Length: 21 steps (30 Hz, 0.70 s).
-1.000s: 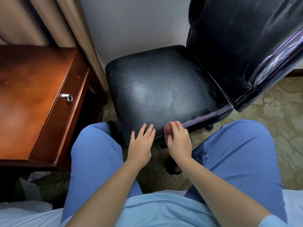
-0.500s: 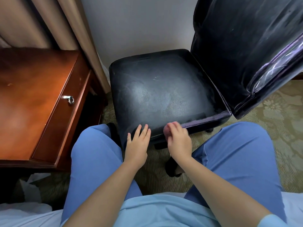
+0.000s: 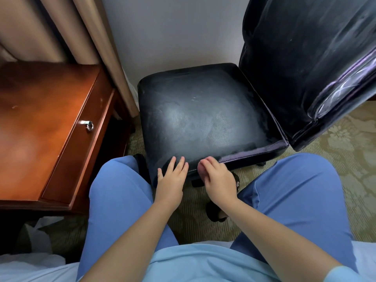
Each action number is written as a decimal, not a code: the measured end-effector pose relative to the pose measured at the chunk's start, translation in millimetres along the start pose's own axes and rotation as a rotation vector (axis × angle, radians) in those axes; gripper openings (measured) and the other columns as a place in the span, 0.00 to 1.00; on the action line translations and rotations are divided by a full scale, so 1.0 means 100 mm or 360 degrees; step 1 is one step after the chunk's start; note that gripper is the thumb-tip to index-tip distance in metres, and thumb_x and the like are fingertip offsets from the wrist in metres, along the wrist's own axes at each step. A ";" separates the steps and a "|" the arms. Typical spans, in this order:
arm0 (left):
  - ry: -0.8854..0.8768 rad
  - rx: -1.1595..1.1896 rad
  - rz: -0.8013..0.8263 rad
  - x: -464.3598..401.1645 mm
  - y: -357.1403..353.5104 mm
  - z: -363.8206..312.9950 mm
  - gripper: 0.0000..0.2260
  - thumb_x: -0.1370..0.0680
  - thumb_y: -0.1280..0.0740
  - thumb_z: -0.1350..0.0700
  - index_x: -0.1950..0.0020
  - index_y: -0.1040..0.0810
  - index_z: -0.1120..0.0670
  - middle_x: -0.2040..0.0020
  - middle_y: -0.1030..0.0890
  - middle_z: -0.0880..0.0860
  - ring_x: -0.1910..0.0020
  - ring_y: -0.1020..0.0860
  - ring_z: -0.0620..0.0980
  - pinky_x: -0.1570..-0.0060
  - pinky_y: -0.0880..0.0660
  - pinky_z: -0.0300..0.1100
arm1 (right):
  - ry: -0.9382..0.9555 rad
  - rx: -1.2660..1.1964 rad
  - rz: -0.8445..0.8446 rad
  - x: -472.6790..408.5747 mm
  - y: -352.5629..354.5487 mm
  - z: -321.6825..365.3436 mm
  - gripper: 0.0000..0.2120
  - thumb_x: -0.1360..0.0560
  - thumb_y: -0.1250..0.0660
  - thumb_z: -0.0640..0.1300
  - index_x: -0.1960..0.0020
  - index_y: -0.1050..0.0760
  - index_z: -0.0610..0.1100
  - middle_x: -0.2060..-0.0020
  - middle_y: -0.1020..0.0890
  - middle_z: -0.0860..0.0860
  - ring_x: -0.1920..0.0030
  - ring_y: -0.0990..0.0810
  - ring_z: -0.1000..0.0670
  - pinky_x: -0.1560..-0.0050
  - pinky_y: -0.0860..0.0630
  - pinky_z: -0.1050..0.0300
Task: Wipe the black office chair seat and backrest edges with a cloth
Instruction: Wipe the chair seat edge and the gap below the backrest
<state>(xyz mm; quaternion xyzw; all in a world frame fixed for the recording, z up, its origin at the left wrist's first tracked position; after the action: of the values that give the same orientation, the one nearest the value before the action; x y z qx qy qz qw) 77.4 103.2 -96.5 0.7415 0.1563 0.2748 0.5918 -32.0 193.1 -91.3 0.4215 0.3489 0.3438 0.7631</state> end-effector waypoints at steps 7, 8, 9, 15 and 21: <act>0.0000 0.0002 -0.0018 0.00 0.01 -0.01 0.35 0.23 0.40 0.69 0.21 0.53 0.51 0.21 0.57 0.49 0.23 0.60 0.52 0.27 0.52 0.60 | 0.0160 0.0023 0.0030 0.04 0.01 0.06 0.13 0.29 0.31 0.38 0.44 0.25 0.45 0.45 0.23 0.51 0.57 0.24 0.46 0.66 0.24 0.52; -0.0023 -0.0018 -0.0030 0.01 0.00 -0.01 0.35 0.23 0.41 0.69 0.21 0.53 0.51 0.21 0.57 0.49 0.23 0.60 0.52 0.27 0.53 0.60 | 0.0199 0.0037 0.0039 0.04 0.03 0.01 0.13 0.29 0.31 0.39 0.44 0.25 0.46 0.45 0.23 0.52 0.57 0.24 0.46 0.67 0.25 0.52; -0.0062 -0.0049 -0.0033 0.01 0.00 -0.03 0.35 0.23 0.41 0.70 0.21 0.53 0.51 0.21 0.57 0.49 0.23 0.60 0.52 0.27 0.54 0.59 | 0.0057 0.0010 0.0031 0.02 0.05 -0.07 0.14 0.29 0.31 0.39 0.44 0.25 0.47 0.45 0.23 0.53 0.57 0.23 0.46 0.67 0.25 0.51; -0.0162 -0.0156 0.0002 0.04 -0.02 -0.07 0.38 0.24 0.40 0.69 0.21 0.57 0.51 0.21 0.60 0.50 0.23 0.61 0.53 0.27 0.56 0.59 | 0.0058 0.0014 -0.0079 0.04 0.06 -0.10 0.12 0.26 0.36 0.42 0.44 0.22 0.43 0.44 0.21 0.48 0.56 0.21 0.44 0.67 0.22 0.51; -0.0144 -0.0151 -0.0017 0.02 -0.02 -0.08 0.35 0.23 0.41 0.66 0.21 0.55 0.52 0.21 0.59 0.51 0.23 0.61 0.53 0.27 0.56 0.60 | -0.0257 -0.0006 -0.0036 0.05 0.05 -0.16 0.18 0.26 0.35 0.37 0.37 0.26 0.46 0.35 0.28 0.46 0.42 0.26 0.43 0.52 0.26 0.52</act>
<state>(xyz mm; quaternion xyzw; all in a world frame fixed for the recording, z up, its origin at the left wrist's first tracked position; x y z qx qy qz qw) 74.4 111.2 -96.4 0.7234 0.1201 0.2449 0.6343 -43.9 206.1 -94.8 0.4425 0.2903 0.3007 0.7934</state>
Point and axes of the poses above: each hand's wrist, its own x-axis away from the middle knuckle, its own y-axis out of the back of the hand, z = x × y, the point moved 4 cm from there along -x, towards the middle knuckle
